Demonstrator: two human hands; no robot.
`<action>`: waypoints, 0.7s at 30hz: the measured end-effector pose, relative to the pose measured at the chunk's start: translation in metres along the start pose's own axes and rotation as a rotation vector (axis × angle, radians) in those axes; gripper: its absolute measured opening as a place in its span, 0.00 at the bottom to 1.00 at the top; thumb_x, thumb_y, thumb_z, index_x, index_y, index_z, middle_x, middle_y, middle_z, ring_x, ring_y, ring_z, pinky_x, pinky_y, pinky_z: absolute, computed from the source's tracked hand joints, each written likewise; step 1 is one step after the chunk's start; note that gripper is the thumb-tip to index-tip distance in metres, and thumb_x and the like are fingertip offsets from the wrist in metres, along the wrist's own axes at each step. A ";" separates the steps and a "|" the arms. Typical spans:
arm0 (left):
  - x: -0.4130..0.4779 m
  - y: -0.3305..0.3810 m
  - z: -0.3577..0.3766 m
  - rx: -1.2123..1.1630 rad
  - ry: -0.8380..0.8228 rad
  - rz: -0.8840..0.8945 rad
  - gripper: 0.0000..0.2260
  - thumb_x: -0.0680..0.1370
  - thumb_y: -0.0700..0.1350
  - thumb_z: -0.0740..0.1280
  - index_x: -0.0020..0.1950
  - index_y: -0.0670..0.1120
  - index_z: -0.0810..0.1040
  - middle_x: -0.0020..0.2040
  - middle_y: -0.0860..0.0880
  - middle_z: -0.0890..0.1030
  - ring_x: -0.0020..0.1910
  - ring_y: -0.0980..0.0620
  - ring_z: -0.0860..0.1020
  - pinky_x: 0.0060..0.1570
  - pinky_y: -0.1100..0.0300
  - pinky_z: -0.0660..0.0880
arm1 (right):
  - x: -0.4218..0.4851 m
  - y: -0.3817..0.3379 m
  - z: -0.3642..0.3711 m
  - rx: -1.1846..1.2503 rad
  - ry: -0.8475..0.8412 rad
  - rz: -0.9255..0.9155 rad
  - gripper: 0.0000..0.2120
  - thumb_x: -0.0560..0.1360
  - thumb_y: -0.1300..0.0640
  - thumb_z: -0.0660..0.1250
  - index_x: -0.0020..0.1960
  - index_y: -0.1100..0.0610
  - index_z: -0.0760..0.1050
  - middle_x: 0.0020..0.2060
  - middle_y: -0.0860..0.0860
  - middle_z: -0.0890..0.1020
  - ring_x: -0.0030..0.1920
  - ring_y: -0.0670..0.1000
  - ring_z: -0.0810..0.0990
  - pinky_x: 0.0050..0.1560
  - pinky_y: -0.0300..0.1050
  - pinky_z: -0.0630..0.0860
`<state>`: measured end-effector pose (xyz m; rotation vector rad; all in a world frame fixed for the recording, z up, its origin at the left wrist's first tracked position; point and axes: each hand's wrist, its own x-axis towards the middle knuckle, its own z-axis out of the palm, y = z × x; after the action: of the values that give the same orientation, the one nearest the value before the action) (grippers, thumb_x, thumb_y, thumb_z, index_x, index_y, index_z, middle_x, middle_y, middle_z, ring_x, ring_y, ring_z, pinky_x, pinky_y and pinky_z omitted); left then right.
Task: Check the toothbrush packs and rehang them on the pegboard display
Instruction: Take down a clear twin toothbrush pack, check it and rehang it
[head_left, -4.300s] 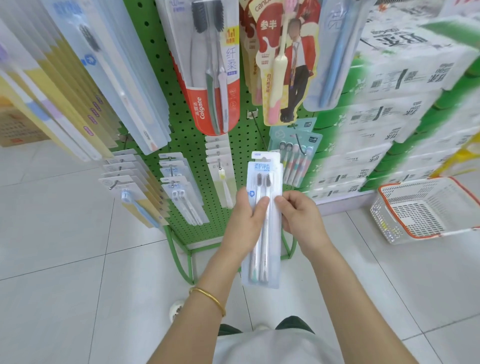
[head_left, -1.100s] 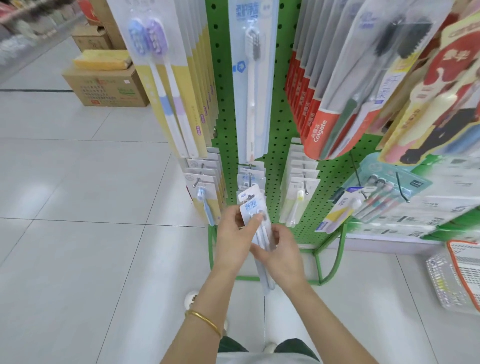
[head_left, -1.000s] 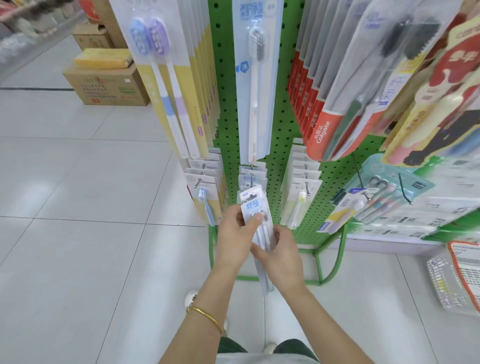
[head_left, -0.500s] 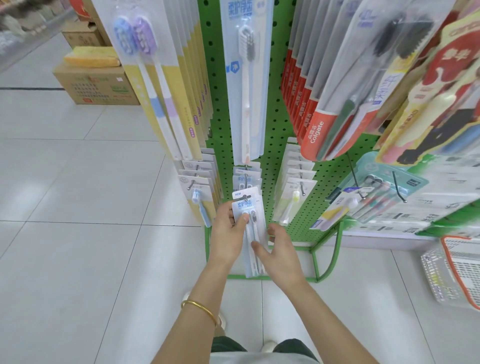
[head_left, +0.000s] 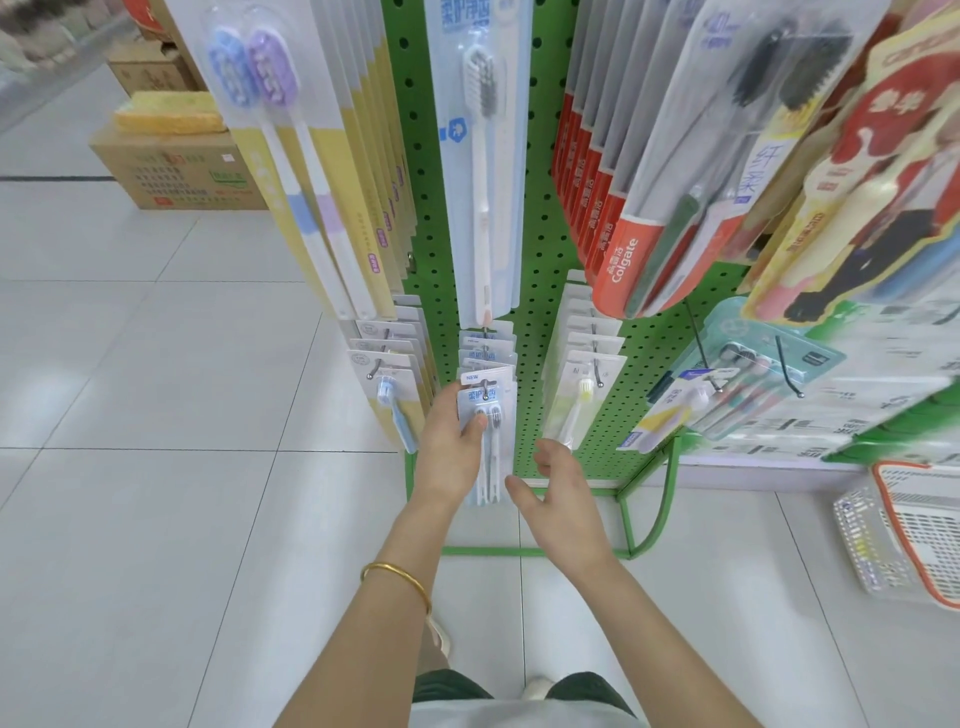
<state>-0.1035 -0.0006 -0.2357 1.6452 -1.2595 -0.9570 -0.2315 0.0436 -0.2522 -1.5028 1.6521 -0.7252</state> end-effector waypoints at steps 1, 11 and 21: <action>0.001 0.001 0.000 0.016 -0.005 0.019 0.18 0.79 0.35 0.62 0.68 0.44 0.69 0.60 0.50 0.73 0.64 0.48 0.71 0.67 0.53 0.66 | 0.000 0.000 0.000 -0.001 0.002 0.000 0.27 0.76 0.55 0.66 0.72 0.60 0.61 0.67 0.55 0.70 0.67 0.51 0.68 0.66 0.46 0.66; 0.002 0.003 -0.005 0.098 -0.041 0.073 0.17 0.79 0.33 0.60 0.67 0.42 0.69 0.58 0.53 0.70 0.60 0.55 0.69 0.60 0.65 0.63 | 0.002 -0.005 -0.002 -0.022 0.000 -0.017 0.26 0.77 0.56 0.66 0.71 0.61 0.63 0.65 0.55 0.71 0.65 0.52 0.70 0.64 0.48 0.69; 0.000 0.000 -0.004 0.155 0.047 0.058 0.18 0.76 0.33 0.64 0.66 0.41 0.70 0.62 0.45 0.75 0.62 0.47 0.73 0.64 0.50 0.70 | 0.029 -0.048 -0.029 0.033 0.077 -0.193 0.16 0.77 0.64 0.61 0.65 0.60 0.70 0.59 0.54 0.74 0.51 0.45 0.74 0.53 0.35 0.68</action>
<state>-0.1001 0.0000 -0.2347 1.7293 -1.3704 -0.7987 -0.2297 0.0054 -0.2022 -1.6437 1.5573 -0.9203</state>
